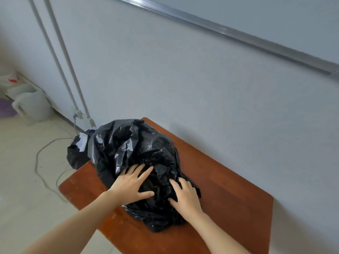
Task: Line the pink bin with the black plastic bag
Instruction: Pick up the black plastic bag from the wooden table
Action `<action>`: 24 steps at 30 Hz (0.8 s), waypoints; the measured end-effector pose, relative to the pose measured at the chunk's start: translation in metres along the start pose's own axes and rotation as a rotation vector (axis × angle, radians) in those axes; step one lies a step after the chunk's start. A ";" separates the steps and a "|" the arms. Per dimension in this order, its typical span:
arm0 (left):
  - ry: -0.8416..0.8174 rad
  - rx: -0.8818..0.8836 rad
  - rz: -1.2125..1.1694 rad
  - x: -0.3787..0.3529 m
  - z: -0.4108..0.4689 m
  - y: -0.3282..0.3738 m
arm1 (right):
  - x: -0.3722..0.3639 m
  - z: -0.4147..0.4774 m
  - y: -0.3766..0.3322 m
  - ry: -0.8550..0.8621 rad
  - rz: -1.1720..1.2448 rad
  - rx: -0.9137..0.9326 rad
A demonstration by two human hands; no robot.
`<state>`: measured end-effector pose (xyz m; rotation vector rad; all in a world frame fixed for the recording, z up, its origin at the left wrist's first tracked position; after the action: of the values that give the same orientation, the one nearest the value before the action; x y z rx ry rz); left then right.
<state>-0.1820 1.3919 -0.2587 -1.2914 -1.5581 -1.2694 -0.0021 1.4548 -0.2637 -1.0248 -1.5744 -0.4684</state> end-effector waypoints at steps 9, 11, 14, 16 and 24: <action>0.400 0.072 0.086 -0.013 -0.067 0.034 | 0.027 -0.026 0.017 -0.042 0.051 0.214; 0.500 0.126 0.115 -0.004 -0.082 0.051 | 0.037 -0.041 0.018 0.000 0.093 0.277; 0.635 0.238 0.145 0.005 -0.107 0.073 | 0.052 -0.063 0.017 0.061 0.189 0.374; 0.712 0.315 0.137 0.010 -0.125 0.087 | 0.061 -0.075 0.014 0.101 0.242 0.438; 0.886 0.617 -0.016 0.023 -0.231 0.119 | 0.069 -0.124 -0.046 0.110 0.385 0.683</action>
<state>-0.0836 1.1747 -0.1540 -0.2446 -1.1387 -1.0203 0.0348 1.3605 -0.1546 -0.7208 -1.2545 0.2672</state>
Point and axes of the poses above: each hand's wrist, its own z-axis towards the middle knuckle, its own x-axis out of the back of the hand, y = z × x, the point moved 3 cm from there along z, towards the middle knuckle, and after that the axes turned 5 degrees about -x, right-handed, at the moved point
